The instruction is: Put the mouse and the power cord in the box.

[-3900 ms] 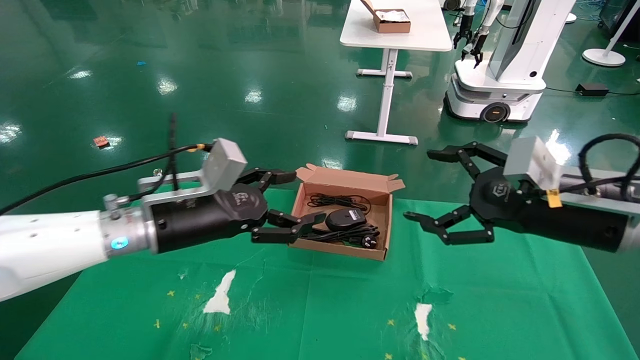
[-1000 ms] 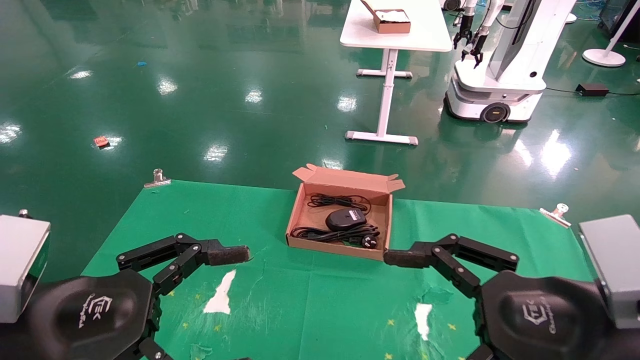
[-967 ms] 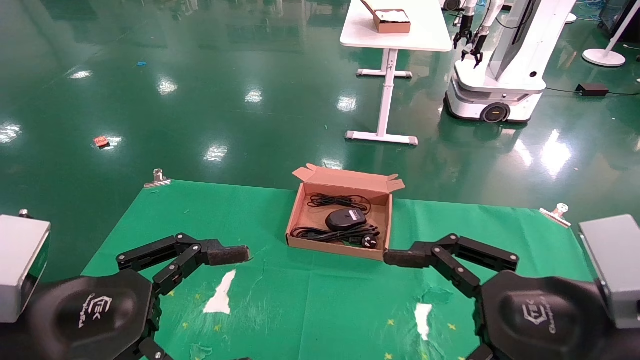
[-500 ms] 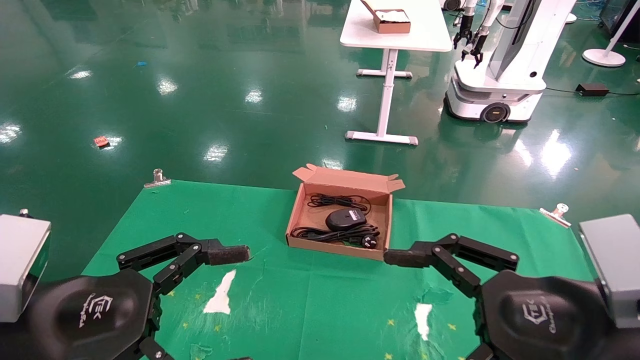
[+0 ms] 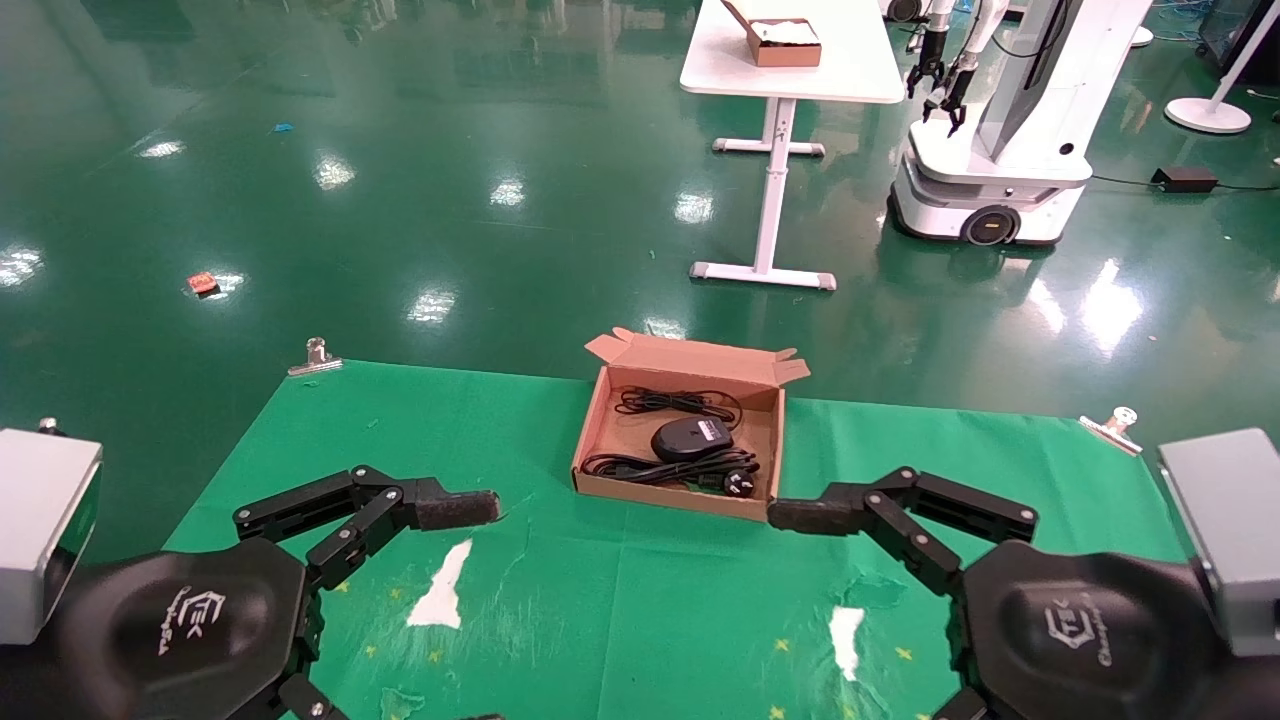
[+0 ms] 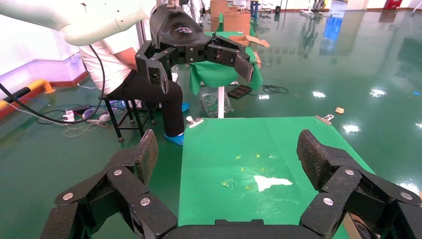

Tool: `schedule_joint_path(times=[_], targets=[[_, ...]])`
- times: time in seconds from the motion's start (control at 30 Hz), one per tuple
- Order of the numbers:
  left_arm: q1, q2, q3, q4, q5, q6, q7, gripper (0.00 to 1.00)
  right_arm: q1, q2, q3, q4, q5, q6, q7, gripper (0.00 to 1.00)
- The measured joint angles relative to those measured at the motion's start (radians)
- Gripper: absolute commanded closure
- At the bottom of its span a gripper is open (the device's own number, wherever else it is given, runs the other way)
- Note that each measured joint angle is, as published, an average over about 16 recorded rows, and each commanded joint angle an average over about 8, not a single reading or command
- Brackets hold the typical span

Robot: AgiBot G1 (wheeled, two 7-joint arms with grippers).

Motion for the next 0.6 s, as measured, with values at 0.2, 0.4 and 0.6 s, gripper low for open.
schedule_joint_path(times=[0.2,0.4,0.6], targets=[[0.000,0.000,0.000,0.000,0.000,0.000,0.000,0.00,0.000,0.000,0.000,0.000,0.000,0.000,0.000,0.00],[0.000,0.000,0.000,0.000,0.000,0.000,0.000,0.00,0.000,0.000,0.000,0.000,0.000,0.000,0.000,0.00],[0.000,0.000,0.000,0.000,0.000,0.000,0.000,0.00,0.000,0.000,0.000,0.000,0.000,0.000,0.000,0.00]])
